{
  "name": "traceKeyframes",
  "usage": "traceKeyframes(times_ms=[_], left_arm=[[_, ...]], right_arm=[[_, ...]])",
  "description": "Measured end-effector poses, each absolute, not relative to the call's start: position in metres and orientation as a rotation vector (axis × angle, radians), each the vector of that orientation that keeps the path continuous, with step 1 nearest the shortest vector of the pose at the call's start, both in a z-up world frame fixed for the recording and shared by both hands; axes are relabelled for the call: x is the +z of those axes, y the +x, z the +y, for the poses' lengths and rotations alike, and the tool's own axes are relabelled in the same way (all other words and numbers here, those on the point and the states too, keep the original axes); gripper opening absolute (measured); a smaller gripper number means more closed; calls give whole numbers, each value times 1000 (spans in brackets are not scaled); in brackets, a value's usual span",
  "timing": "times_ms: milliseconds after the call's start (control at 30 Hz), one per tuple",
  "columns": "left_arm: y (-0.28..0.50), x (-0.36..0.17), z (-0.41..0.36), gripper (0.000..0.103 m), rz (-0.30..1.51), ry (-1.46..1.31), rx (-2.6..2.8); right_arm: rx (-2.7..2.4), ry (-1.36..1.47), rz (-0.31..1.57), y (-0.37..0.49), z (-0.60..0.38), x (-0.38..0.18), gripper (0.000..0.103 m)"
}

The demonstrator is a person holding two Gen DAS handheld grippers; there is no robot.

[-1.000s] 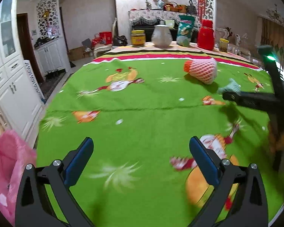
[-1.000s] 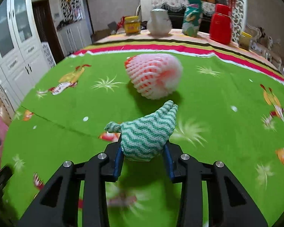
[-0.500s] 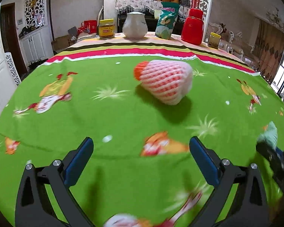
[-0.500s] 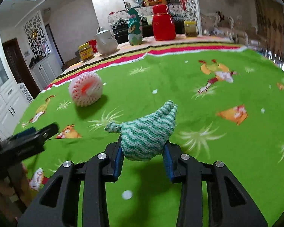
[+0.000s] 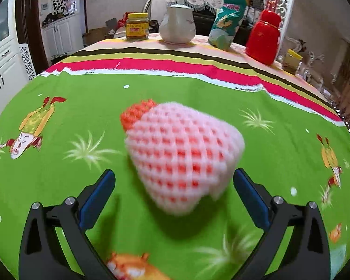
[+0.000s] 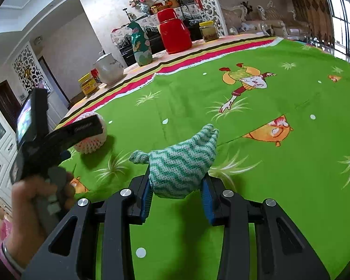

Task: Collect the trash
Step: 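Grasp the striped cloth with the right tool while the left tool grasps the pink fruit net, then lift the fruit net and striped cloth and carry them to the pink bin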

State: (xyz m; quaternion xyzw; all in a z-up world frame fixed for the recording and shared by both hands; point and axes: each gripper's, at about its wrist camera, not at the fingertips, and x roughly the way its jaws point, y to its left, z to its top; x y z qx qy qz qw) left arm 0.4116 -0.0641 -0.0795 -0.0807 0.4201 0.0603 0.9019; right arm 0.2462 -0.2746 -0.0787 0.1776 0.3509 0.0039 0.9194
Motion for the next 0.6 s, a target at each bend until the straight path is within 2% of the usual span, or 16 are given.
traceKeyframes(times_ms=[133, 167, 200, 267, 300, 367, 600], left_arm=[[429, -84, -61, 97, 877, -167, 157], [429, -86, -59, 89, 878, -173, 151], [430, -88, -58, 61, 880, -180, 140], [429, -91, -57, 41, 883, -193, 77], [426, -88, -59, 34, 863, -163, 70], [416, -84, -64, 31, 832, -115, 55], [369, -75, -57, 31, 763, -81, 10]], right_arm=[[14, 420, 741, 249, -282, -84, 36], [14, 429, 743, 249, -284, -85, 36], [16, 438, 746, 249, -285, -86, 36], [14, 443, 748, 249, -285, -86, 36], [15, 442, 749, 249, -284, -86, 36], [16, 436, 748, 249, -283, -86, 36], [27, 419, 741, 249, -280, -84, 36]])
